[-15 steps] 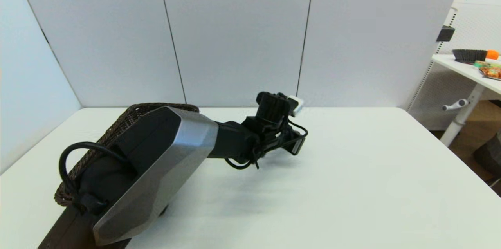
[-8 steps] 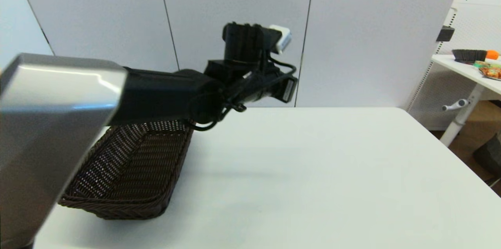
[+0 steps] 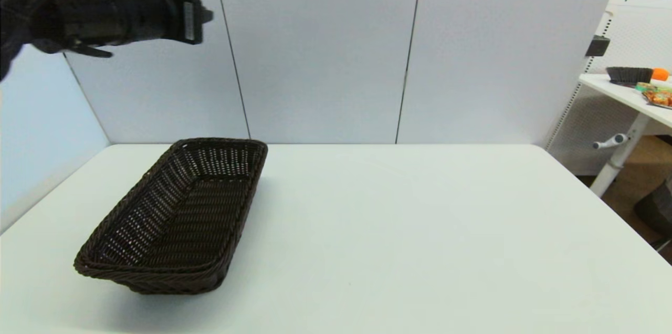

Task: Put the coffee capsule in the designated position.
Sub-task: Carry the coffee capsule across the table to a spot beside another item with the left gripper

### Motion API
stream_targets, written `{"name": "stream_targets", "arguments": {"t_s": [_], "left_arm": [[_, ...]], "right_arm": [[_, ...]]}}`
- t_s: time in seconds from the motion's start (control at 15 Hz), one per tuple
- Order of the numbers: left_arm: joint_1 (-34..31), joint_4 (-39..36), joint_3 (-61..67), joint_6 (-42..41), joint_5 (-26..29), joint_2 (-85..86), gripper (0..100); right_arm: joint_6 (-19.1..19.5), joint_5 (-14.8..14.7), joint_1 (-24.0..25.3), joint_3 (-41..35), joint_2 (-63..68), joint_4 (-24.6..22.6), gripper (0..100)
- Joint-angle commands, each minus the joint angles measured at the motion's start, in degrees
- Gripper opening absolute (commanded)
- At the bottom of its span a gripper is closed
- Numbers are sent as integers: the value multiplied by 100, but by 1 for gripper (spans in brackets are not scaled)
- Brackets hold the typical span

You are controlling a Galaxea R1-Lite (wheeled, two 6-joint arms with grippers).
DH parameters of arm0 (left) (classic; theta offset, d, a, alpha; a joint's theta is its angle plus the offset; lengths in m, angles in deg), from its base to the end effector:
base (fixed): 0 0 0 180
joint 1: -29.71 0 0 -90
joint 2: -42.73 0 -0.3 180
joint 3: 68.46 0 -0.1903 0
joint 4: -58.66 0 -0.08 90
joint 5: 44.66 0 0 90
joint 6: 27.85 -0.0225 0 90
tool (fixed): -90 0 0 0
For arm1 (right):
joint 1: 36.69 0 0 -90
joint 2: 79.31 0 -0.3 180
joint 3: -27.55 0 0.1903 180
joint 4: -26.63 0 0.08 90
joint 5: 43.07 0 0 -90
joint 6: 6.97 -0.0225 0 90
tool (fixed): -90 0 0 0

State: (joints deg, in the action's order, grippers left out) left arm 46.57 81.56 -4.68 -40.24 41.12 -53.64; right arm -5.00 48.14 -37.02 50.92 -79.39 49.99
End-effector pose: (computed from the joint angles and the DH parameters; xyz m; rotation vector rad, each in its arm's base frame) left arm 0.3015 -0.0897 0.3573 0.2251 0.0284 -0.2254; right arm -0.0229 0.0006 0.0755 -0.0344 -0.0018 0.0153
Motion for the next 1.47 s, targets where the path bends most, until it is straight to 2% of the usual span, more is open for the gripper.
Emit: {"name": "stream_targets", "arguments": {"t_s": [0.07,0.33,0.67,1.0,1.2,1.47], "left_arm": [[-1923,205,1542,-52,0,1340,0],[-3022,55,3291,62,0,1656,0],[-3206,64,4469,115,0,1076,0],[-3206,90,4478,273,53,188,0],[-3206,73,4399,396,369,-181,0],[-3189,81,4197,545,404,-383,0]], "right_arm": [[5,2,-2,0,7,0,100],[5,2,-2,0,7,0,100],[5,2,-2,0,7,0,100],[5,2,-2,0,7,0,100],[5,2,-2,0,7,0,100],[5,2,-2,0,7,0,100]]}}
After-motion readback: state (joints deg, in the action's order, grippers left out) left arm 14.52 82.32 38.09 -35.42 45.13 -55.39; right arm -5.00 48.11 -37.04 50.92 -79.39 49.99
